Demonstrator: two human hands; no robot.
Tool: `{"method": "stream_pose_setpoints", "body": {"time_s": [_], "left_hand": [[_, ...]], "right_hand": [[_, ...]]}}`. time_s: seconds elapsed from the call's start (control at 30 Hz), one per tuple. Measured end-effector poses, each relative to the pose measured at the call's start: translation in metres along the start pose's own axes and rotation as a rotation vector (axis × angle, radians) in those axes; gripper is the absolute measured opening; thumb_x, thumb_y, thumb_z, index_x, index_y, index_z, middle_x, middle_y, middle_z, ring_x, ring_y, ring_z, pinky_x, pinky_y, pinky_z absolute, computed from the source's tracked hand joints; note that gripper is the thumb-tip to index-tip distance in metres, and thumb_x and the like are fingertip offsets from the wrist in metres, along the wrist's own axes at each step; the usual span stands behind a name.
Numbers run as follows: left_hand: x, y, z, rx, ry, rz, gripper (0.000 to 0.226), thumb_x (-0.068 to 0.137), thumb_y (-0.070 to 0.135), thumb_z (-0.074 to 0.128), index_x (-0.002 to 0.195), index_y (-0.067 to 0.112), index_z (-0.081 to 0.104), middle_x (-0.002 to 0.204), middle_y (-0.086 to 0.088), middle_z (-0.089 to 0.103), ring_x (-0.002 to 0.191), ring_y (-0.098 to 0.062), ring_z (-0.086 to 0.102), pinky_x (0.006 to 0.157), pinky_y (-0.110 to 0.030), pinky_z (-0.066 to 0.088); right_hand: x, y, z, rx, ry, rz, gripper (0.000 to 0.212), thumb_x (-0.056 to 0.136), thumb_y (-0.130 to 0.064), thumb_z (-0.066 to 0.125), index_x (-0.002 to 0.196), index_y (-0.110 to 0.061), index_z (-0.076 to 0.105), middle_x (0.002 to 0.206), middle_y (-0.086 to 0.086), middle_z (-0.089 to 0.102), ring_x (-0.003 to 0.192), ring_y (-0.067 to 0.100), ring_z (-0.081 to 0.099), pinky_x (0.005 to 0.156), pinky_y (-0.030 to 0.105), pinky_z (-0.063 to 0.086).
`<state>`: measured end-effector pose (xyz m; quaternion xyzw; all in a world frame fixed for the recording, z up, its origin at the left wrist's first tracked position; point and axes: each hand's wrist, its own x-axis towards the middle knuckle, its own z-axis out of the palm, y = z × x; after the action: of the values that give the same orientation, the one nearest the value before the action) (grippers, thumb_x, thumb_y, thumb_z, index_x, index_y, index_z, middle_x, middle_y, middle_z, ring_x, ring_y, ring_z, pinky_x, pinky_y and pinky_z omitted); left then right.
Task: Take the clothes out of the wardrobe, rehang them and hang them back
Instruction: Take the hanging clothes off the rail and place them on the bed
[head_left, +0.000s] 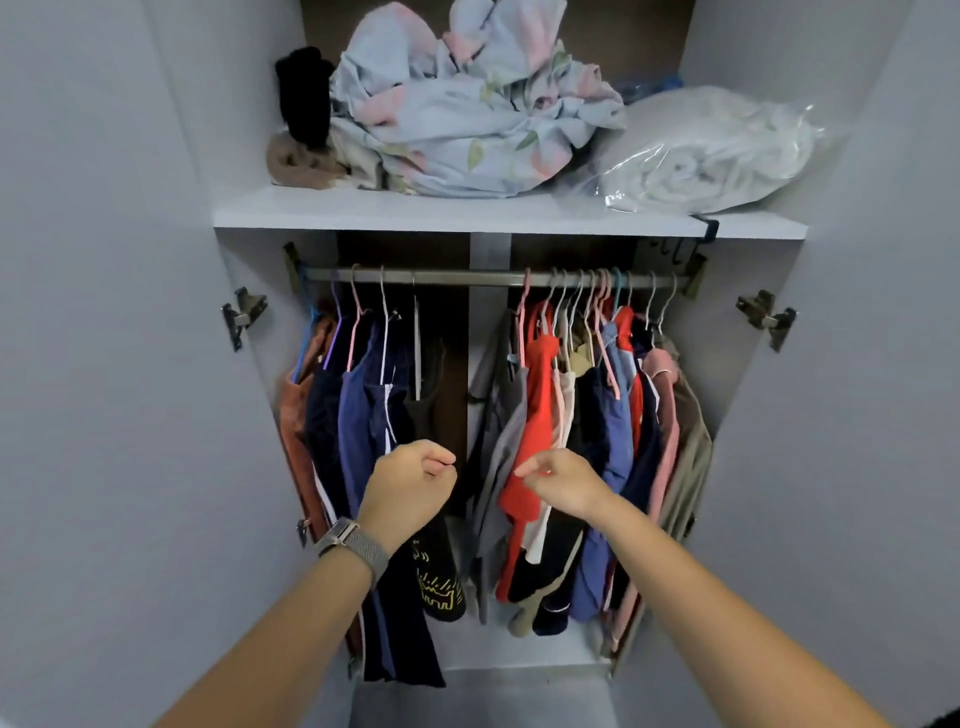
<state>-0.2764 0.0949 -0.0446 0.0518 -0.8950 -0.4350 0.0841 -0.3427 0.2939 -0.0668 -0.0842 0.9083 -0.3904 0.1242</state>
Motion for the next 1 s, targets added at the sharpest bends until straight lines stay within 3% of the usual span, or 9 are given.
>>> {"method": "stream_pose_setpoints", "body": {"time_s": [0.23, 0.3, 0.4, 0.47, 0.53, 0.67, 0.73, 0.83, 1.0], "left_hand": [[0.115, 0.007, 0.039, -0.267, 0.062, -0.19, 0.016, 0.087, 0.013, 0.059, 0.092, 0.025, 0.068, 0.087, 0.002, 0.07, 0.081, -0.013, 0.067, 0.067, -0.016, 0.049], [0.141, 0.005, 0.047, -0.292, 0.131, -0.214, 0.015, 0.087, 0.013, 0.06, 0.091, 0.025, 0.067, 0.089, 0.001, 0.069, 0.085, -0.014, 0.066, 0.074, -0.02, 0.052], [0.17, -0.005, 0.052, -0.216, 0.265, -0.211, 0.023, 0.085, 0.011, 0.062, 0.107, 0.016, 0.061, 0.099, 0.003, 0.062, 0.087, -0.009, 0.059, 0.07, -0.007, 0.043], [0.187, -0.016, 0.05, -0.151, 0.311, -0.221, 0.037, 0.083, 0.011, 0.065, 0.118, 0.009, 0.054, 0.113, -0.004, 0.057, 0.097, -0.014, 0.056, 0.079, -0.016, 0.046], [0.205, -0.029, 0.046, -0.088, 0.333, -0.239, 0.048, 0.081, 0.011, 0.066, 0.125, 0.005, 0.048, 0.123, -0.013, 0.051, 0.113, -0.024, 0.051, 0.096, -0.034, 0.045], [0.235, -0.042, 0.041, -0.028, 0.246, -0.27, 0.062, 0.085, 0.01, 0.062, 0.139, 0.0, 0.034, 0.135, -0.012, 0.043, 0.129, -0.026, 0.039, 0.104, -0.028, 0.032], [0.248, -0.048, 0.04, -0.132, 0.158, -0.269, 0.061, 0.086, 0.008, 0.061, 0.141, 0.002, 0.033, 0.127, -0.005, 0.049, 0.118, -0.019, 0.048, 0.097, -0.024, 0.037], [0.269, -0.065, 0.041, -0.165, 0.041, -0.295, 0.057, 0.089, 0.014, 0.059, 0.139, 0.009, 0.034, 0.104, -0.008, 0.064, 0.093, -0.018, 0.061, 0.084, -0.027, 0.047], [0.283, -0.073, 0.057, -0.123, -0.046, -0.123, 0.02, 0.095, 0.006, 0.044, 0.112, 0.015, 0.05, 0.08, -0.002, 0.056, 0.067, -0.008, 0.054, 0.06, -0.012, 0.044]], "right_hand": [[0.106, 0.037, -0.035, 0.138, -0.016, 0.004, 0.023, 0.093, -0.004, 0.052, 0.113, -0.009, 0.063, 0.105, 0.002, 0.064, 0.095, 0.01, 0.059, 0.079, 0.011, 0.043], [0.133, 0.037, -0.04, 0.201, -0.021, -0.025, 0.027, 0.092, 0.001, 0.051, 0.117, -0.008, 0.056, 0.108, 0.006, 0.062, 0.089, 0.012, 0.059, 0.073, 0.01, 0.044], [0.168, 0.033, -0.04, 0.236, 0.004, -0.123, 0.046, 0.089, 0.004, 0.053, 0.133, -0.007, 0.045, 0.129, 0.009, 0.054, 0.112, 0.014, 0.053, 0.096, 0.021, 0.044], [0.189, 0.025, -0.039, 0.226, 0.056, -0.179, 0.055, 0.086, 0.003, 0.056, 0.138, -0.007, 0.041, 0.132, 0.002, 0.05, 0.122, 0.01, 0.045, 0.105, 0.021, 0.036], [0.212, 0.015, -0.037, 0.194, 0.181, -0.208, 0.054, 0.082, 0.001, 0.058, 0.133, -0.008, 0.046, 0.125, -0.002, 0.053, 0.118, 0.012, 0.049, 0.1, 0.016, 0.035], [0.26, 0.008, -0.02, 0.32, 0.268, 0.053, 0.037, 0.085, -0.005, 0.057, 0.122, -0.005, 0.052, 0.103, 0.006, 0.063, 0.104, 0.029, 0.062, 0.083, 0.027, 0.045], [0.276, 0.001, -0.01, 0.427, 0.241, 0.131, 0.015, 0.095, -0.016, 0.052, 0.105, -0.007, 0.059, 0.083, 0.006, 0.063, 0.085, 0.027, 0.063, 0.073, 0.029, 0.044], [0.281, -0.016, 0.001, 0.562, 0.265, 0.112, 0.044, 0.1, -0.037, 0.042, 0.064, -0.016, 0.054, 0.045, -0.005, 0.046, 0.045, 0.01, 0.045, 0.052, 0.026, 0.035], [0.276, -0.035, 0.024, 0.747, 0.225, 0.116, 0.044, 0.099, -0.03, 0.048, 0.059, -0.016, 0.056, 0.038, -0.007, 0.039, 0.035, 0.003, 0.035, 0.043, 0.019, 0.029]]}}
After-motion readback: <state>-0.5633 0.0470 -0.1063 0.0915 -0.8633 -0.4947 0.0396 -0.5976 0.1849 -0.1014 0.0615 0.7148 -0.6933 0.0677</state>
